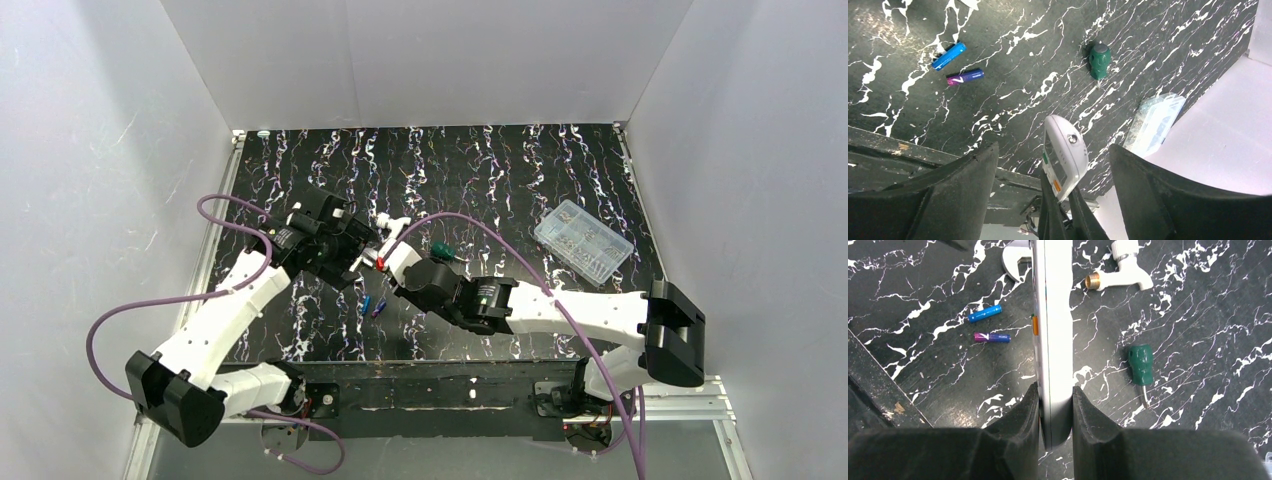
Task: Load the batteries into the remote control
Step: Adjust the remote control.
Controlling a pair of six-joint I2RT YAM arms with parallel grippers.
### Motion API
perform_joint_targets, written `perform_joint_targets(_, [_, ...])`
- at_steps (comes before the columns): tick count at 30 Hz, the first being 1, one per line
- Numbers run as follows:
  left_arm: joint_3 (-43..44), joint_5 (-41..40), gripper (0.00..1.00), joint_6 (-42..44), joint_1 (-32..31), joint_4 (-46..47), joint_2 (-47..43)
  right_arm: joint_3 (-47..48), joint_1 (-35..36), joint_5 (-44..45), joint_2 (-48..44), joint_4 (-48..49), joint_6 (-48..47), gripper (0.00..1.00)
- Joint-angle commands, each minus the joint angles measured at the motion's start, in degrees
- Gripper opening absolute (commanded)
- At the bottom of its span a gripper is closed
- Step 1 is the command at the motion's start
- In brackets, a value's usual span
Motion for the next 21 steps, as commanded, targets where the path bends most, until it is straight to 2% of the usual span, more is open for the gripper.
perform_joint_targets(1, [-1.2, 2.2, 0.77, -1.8, -0.4, -1.9, 1.1, 1.0, 0.9, 3.4, -1.1, 6.3, -2.8, 0.01])
perform_joint_targets(10, [-2.6, 3.7, 0.65, -3.1, -0.5, 0.0, 1.1, -0.4, 2.2, 7.1, -0.8, 9.3, -6.7, 0.01])
perform_joint_targets(12, [-2.7, 3.7, 0.56, -3.2, -0.5, 0.1, 1.0, -0.3, 2.5, 7.5, -0.5, 9.3, -7.0, 0.01])
perform_joint_targets(15, [-3.0, 3.6, 0.29, -3.5, -0.6, 0.2, 0.9, -0.2, 2.8, 7.8, -0.2, 9.3, -7.1, 0.01])
perform_joint_targets(19, [-3.2, 3.6, 0.11, -3.6, -0.6, 0.3, 0.7, -0.1, 3.2, 8.1, 0.3, 9.2, -7.2, 0.01])
perform_joint_targets(21, [-3.3, 3.7, 0.07, -3.6, -0.7, 0.5, 0.7, 0.0, 3.4, 8.2, 0.5, 8.8, -7.3, 0.01])
